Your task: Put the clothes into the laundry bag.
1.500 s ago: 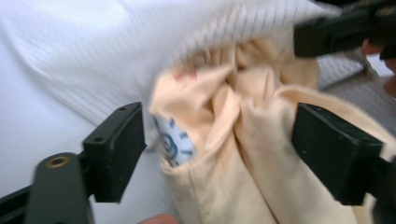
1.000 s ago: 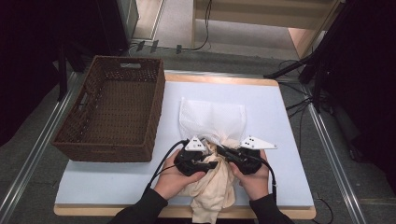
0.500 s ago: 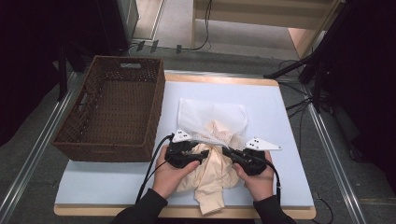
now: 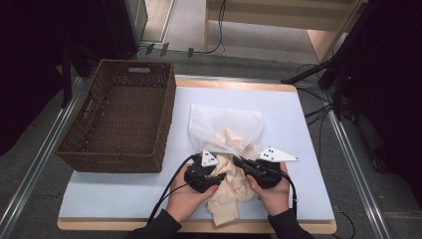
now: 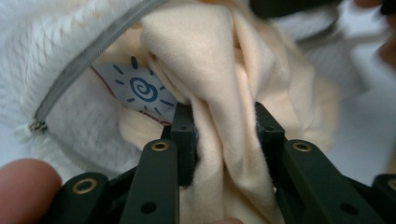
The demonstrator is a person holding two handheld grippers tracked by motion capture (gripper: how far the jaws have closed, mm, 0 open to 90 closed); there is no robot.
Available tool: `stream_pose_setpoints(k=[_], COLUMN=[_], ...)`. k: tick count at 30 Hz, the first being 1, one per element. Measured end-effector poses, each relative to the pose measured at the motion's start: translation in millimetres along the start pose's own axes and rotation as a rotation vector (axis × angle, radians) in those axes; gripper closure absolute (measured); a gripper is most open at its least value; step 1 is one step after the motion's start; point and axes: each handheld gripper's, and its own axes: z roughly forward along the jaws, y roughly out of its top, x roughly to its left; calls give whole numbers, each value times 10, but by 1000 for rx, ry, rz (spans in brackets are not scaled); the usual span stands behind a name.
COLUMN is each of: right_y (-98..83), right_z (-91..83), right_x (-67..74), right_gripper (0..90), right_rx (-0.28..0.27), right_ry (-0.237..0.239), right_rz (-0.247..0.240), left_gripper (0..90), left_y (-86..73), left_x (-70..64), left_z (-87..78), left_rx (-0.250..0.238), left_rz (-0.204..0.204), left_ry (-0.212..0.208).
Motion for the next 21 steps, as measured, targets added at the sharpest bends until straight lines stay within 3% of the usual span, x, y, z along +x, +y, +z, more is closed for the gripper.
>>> stream_pose_setpoints(k=[3, 5, 7, 8, 9, 10, 12, 15, 18, 21], right_y=[61, 94, 95, 86, 72, 56, 28, 3, -11, -10], right_z=[-75, -115, -116, -102, -83, -66, -46, -43, -41, -36], right_x=[10, 23, 22, 20, 15, 5, -21, -84, -134, -135], right_gripper=[886, 886, 886, 885, 885, 885, 885, 885, 885, 885], right_rx=[-39, -45, -33, -24, -14, -7, 4, 10, 7, 9], right_ry=[-5, -8, 3, 2, -1, -2, -6, -20, -31, -32], right_rz=[7, -3, -6, -9, -12, -10, -5, 15, 31, 28], left_gripper=[688, 678, 663, 656, 639, 603, 539, 378, 329, 309], left_y=[86, 98, 69, 39, 2, -32, -47, -56, -92, -188], left_x=[122, 242, 348, 403, 456, 485, 453, 394, 339, 227], left_z=[-49, 5, 141, 244, 341, 388, 339, 159, -52, -95], left_rx=[-83, -118, -102, -66, -25, -17, -36, -56, -87, -32], left_rz=[-135, -216, -245, -245, -253, -248, -186, -107, -55, 16], left_ry=[-62, -40, 32, 49, 20, -16, -7, -6, -32, 2])
